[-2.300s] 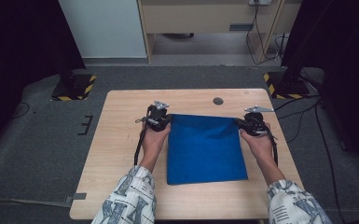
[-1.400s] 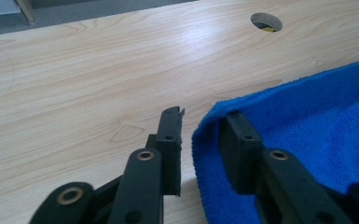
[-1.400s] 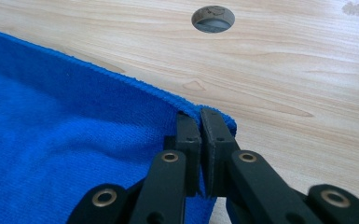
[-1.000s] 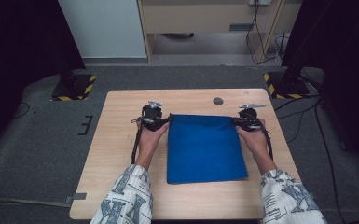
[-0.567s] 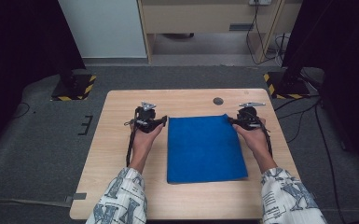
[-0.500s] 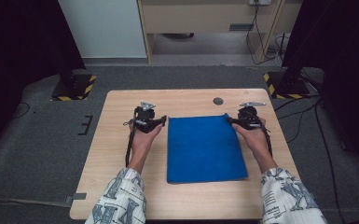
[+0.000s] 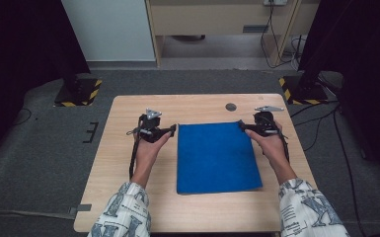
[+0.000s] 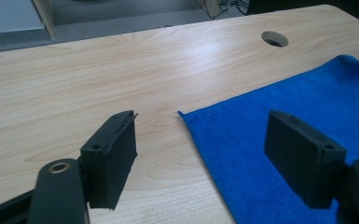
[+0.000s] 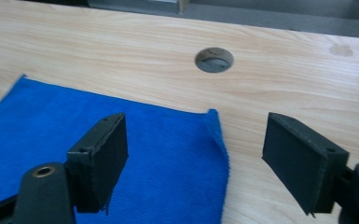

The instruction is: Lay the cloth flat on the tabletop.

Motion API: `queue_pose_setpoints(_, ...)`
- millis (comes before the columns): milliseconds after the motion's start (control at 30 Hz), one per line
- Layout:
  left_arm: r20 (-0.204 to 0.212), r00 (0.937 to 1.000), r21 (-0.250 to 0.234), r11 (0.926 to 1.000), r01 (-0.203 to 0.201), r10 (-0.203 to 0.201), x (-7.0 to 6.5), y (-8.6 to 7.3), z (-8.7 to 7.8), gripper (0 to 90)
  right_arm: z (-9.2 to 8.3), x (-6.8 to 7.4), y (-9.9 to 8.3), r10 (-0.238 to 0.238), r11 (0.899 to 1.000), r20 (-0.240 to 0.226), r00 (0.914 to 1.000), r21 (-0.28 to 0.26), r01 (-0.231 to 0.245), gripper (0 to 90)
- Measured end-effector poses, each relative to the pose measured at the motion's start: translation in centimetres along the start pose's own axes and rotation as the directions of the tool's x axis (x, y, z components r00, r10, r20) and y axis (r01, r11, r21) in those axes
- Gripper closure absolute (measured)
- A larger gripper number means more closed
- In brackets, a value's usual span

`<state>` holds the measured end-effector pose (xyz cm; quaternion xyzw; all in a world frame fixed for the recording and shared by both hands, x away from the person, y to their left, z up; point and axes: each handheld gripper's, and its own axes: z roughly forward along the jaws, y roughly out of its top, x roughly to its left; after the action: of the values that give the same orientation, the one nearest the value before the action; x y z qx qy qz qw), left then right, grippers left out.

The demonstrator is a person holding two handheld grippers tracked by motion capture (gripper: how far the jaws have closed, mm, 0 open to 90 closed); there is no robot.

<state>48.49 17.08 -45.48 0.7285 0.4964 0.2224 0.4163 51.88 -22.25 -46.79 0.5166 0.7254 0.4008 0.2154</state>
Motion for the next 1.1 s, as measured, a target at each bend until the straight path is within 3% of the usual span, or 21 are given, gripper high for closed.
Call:
queue_pose_setpoints(267,0.032,0.9989,0.006,0.9994,-0.034,0.034,-0.5,-0.1,-0.6,15.2,-0.7,1.0,-0.3,-0.047,0.999,-0.023,0.9986,-0.004,0.047,14.1)
queue_pose_setpoints(567,0.105,0.9927,0.011,0.9981,-0.061,0.059,-1.7,-0.5,-0.7,9.1,-1.9,2.4,-1.0,-0.077,0.997,-0.069,0.9947,-0.01,0.076,12.2)
queue_pose_setpoints(733,0.107,0.9918,0.012,0.9974,-0.071,0.069,-2.1,-0.7,-0.7,7.8,-1.7,3.3,-1.5,-0.083,0.996,-0.11,0.9904,0.018,0.085,12.7)
queue_pose_setpoints(900,0.111,0.9918,0.009,0.9979,-0.064,0.063,-2.2,-0.6,-0.6,7.7,-1.9,4.9,-2.1,-0.117,0.992,-0.166,0.9792,0.022,0.122,13.2)
queue_pose_setpoints(1100,0.11,0.9908,0.001,0.9969,-0.078,0.078,-2.5,-0.4,-0.4,8.1,-2.2,7.2,-2.7,-0.162,0.984,-0.257,0.9527,0.028,0.175,15.2)
